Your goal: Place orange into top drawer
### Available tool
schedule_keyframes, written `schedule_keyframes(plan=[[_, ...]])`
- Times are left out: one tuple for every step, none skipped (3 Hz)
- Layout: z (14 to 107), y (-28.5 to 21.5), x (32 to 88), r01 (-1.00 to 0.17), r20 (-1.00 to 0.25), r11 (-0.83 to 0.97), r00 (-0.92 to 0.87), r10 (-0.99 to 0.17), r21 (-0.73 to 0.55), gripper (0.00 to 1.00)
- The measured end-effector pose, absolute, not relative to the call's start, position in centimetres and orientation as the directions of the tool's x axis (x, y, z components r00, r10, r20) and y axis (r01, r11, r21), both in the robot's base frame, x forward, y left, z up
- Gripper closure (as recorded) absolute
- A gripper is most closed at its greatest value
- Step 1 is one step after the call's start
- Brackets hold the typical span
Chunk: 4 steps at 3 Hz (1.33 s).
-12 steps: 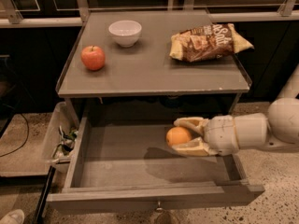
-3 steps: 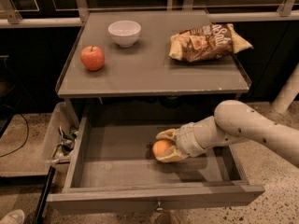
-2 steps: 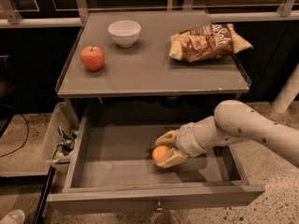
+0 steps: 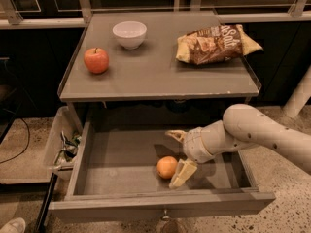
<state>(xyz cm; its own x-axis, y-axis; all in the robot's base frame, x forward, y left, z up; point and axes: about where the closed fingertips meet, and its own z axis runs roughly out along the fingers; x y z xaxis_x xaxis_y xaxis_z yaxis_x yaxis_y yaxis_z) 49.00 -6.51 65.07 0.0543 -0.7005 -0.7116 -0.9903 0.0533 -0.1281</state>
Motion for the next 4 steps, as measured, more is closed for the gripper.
schedule_keyframes(plan=[[66.5,-7.1,48.5,-0.989,-0.707,0.045,0.071,-0.703,-0.144,0.00],[69.7,-9.7,47.7,-0.982,-0.698,0.050,0.095,-0.710,-0.184,0.00],[73.9,-14.1,46.9,-0.967,-0.679,0.077,0.113,-0.725,-0.244,0.00],[78.1,-19.3,46.7,-0.948,-0.638,0.103,0.121,-0.760,-0.302,0.00]])
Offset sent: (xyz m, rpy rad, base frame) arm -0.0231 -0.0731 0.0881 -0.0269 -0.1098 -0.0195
